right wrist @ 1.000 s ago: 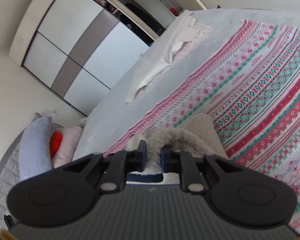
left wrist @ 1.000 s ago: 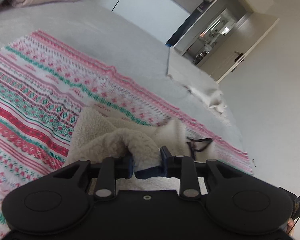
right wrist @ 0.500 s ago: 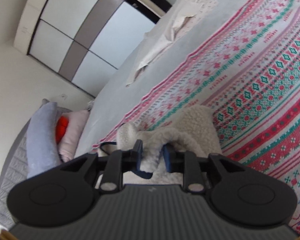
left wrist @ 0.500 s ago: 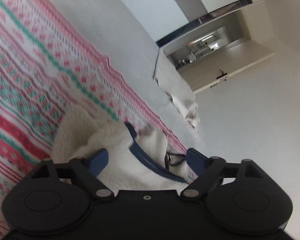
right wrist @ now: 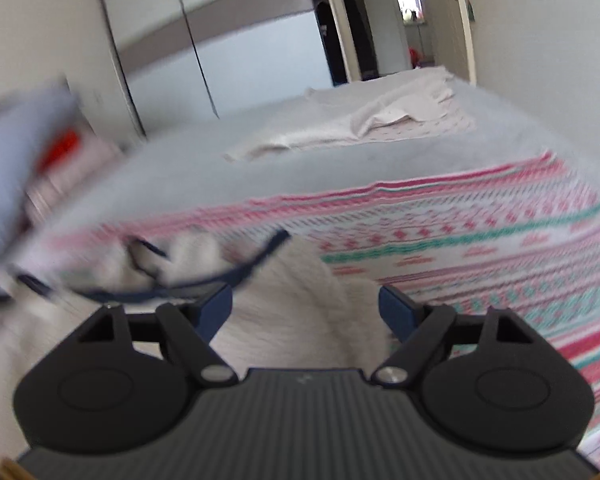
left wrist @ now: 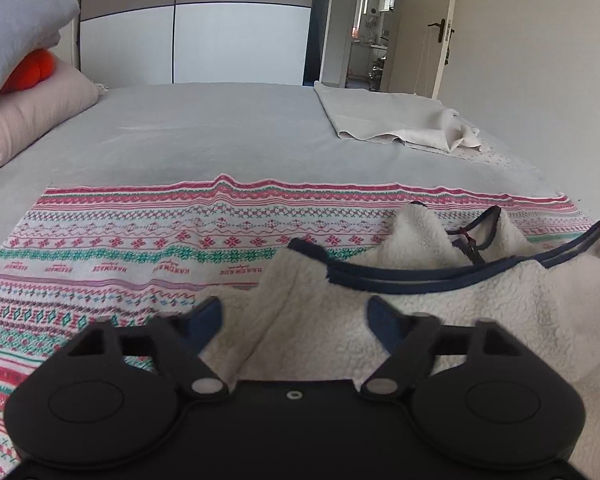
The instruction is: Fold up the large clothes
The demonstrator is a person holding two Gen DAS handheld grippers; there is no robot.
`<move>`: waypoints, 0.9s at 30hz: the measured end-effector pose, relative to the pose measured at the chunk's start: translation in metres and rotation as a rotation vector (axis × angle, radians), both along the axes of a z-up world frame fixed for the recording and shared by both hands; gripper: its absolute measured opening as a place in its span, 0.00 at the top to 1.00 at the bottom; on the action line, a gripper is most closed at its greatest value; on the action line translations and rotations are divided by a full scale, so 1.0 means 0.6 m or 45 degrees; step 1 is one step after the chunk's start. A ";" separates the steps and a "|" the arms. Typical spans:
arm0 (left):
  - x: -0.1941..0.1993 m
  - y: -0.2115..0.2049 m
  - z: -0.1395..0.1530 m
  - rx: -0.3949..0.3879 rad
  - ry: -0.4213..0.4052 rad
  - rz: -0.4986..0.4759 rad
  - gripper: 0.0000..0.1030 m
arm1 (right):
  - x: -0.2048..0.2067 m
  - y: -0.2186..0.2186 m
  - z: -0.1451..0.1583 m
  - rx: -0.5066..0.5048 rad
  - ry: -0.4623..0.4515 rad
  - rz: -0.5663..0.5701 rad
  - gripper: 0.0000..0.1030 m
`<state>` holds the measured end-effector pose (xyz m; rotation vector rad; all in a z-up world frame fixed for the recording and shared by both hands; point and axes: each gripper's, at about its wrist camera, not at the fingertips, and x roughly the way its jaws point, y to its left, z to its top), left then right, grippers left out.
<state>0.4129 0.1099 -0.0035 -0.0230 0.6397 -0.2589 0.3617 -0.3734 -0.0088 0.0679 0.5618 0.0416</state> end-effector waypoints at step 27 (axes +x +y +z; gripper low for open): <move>0.210 -0.012 -0.096 -0.152 0.082 0.485 0.78 | 0.187 -0.018 -0.098 0.186 0.078 -0.449 0.78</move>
